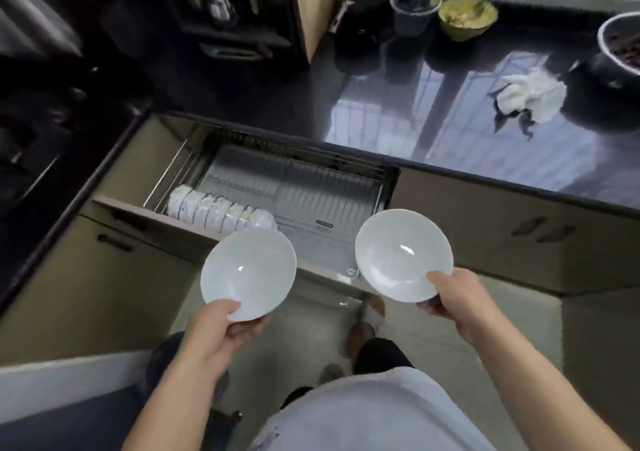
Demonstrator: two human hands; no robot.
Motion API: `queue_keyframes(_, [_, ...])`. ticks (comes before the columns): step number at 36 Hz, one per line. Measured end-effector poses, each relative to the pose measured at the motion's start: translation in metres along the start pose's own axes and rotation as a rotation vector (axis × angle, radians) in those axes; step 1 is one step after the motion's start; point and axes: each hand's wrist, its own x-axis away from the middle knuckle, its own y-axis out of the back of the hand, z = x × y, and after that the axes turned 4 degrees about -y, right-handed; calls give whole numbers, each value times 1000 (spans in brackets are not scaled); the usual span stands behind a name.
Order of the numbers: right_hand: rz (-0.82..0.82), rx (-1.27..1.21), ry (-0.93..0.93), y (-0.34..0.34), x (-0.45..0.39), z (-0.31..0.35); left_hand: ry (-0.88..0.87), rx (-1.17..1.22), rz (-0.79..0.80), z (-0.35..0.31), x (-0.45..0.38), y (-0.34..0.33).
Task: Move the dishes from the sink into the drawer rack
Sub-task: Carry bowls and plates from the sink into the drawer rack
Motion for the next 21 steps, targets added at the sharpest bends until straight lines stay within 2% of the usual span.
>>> queue_keyframes(7, [57,39,-55,-88,-90,36,-26,-57,-143,-76,-70,32])
queue_keyframes(12, [106,112,-158,-160,-161,63,-5,-31,-265,-99,-111,28])
queue_keyframes(21, [49,309,-141,-259,-277,92,-8,-47,-219,-121,-212,-23])
